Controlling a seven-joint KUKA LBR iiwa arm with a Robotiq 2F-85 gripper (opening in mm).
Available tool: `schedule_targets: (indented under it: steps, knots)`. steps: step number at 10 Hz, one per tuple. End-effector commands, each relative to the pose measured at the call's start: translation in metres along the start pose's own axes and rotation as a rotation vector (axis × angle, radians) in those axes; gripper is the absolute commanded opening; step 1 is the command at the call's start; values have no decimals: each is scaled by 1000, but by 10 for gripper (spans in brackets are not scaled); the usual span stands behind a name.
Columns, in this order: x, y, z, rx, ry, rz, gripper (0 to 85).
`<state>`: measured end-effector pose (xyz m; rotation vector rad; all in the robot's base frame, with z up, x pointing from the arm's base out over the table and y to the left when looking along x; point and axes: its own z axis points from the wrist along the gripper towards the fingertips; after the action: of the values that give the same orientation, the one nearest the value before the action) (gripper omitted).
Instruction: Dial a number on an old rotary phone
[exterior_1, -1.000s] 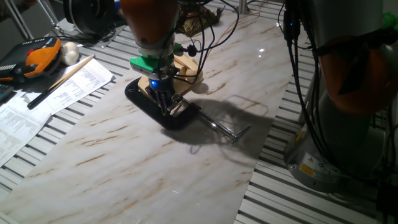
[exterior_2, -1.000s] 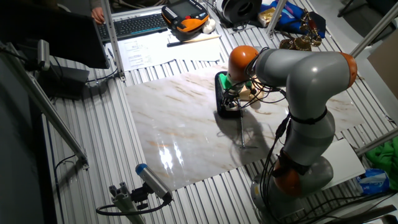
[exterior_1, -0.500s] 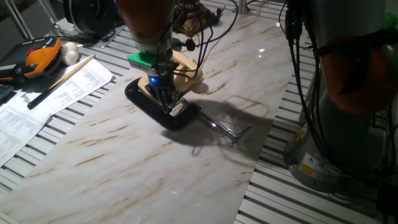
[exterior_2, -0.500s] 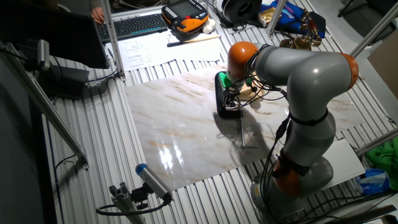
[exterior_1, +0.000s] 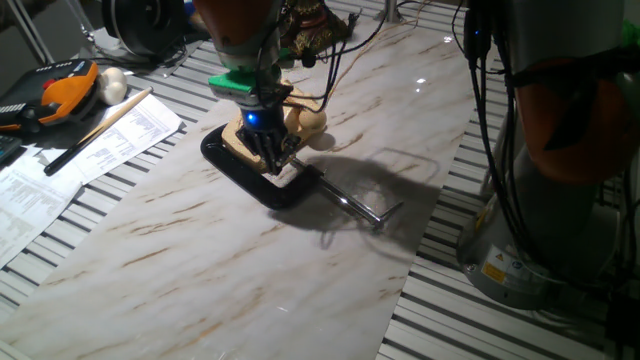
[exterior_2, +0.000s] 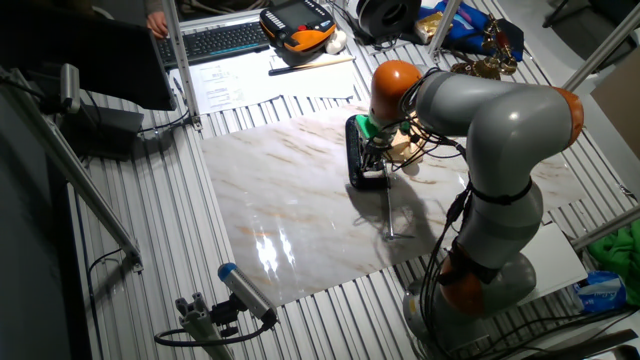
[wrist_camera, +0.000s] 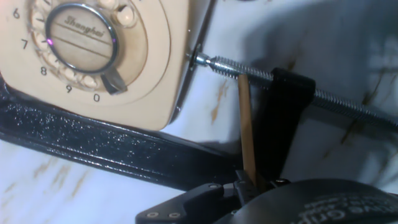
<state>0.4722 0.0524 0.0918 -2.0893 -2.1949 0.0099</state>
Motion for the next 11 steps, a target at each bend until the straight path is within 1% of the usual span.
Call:
schedule_targets:
  steps: [1,2,5,7,8,9,10,11]
  knots:
    - [0,-1,-1,7,5,-7,0]
    - [0,-2,-1,11,9,-14,0]
    - [2,-3,0,18,11,-29,0]
    - [2,-3,0,8,0,-33,0]
    - [2,-3,0,1,0,-33,0]
    - [2,-3,0,-6,-24,-19,0]
    - [2,-3,0,-18,-29,-6,0]
    - [2,-3,0,-22,-12,-9,0]
